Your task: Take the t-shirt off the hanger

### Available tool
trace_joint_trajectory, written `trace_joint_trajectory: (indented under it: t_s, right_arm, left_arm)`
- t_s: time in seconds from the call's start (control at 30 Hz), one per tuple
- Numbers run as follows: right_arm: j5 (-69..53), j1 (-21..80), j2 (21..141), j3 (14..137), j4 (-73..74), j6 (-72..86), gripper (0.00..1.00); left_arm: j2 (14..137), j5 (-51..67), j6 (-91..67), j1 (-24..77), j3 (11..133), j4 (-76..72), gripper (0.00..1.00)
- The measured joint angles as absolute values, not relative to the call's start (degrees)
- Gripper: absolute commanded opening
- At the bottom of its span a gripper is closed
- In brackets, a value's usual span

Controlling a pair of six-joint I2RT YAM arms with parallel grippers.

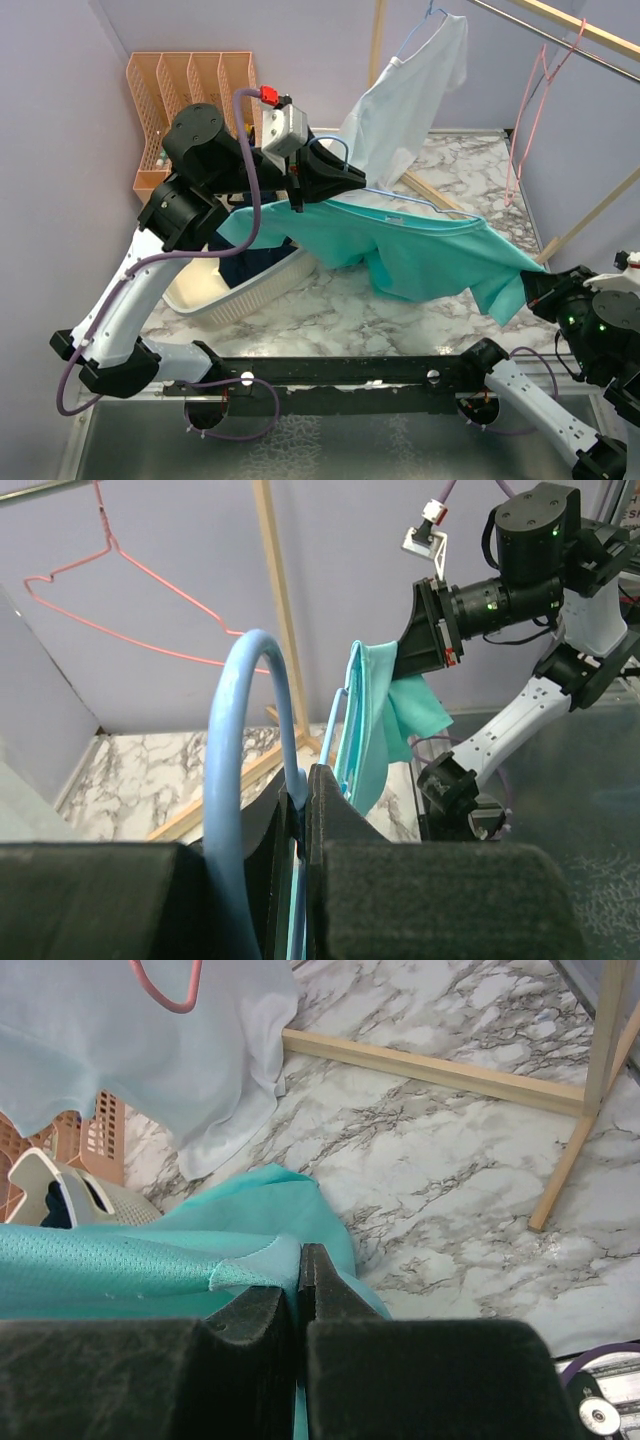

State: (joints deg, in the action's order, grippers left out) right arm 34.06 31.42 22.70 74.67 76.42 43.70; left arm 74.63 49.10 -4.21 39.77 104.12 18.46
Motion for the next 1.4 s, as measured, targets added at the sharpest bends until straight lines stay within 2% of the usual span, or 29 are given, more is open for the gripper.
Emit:
trace_joint_trajectory:
  t_s: [0.33, 0.37, 0.47, 0.53, 0.6, 1.1, 1.4]
  right_arm:
    - [33.3, 31.9, 23.4, 74.4, 75.8, 43.4, 0.02]
    - [32.6, 31.9, 23.2, 74.0, 74.7, 42.5, 0.07]
    - [27.8, 31.9, 21.8, 71.9, 70.6, 37.9, 0.34]
    - [21.0, 31.9, 21.0, 71.0, 68.6, 32.8, 0.48]
    - [19.0, 31.9, 21.3, 71.2, 67.1, 32.0, 0.53]
    - [-4.8, 31.9, 31.1, 85.1, 59.7, 17.8, 0.51]
    - [-16.4, 31.9, 39.5, 85.8, 55.6, 13.0, 0.5]
  left_arm:
    - [71.7, 46.5, -4.9, 39.8, 104.1, 17.0, 0.0]
    - [71.7, 46.6, -5.8, 39.8, 103.4, 15.4, 0.0]
    - [71.9, 47.2, -9.0, 39.8, 100.2, 10.7, 0.0]
    - [72.7, 47.7, -11.3, 39.7, 98.1, 7.5, 0.0]
    - [74.5, 48.9, -14.0, 39.5, 96.6, 4.4, 0.0]
    - [79.3, 59.4, -23.3, 39.5, 90.7, -4.6, 0.0]
    - [81.1, 61.6, -25.3, 40.2, 89.4, -7.2, 0.0]
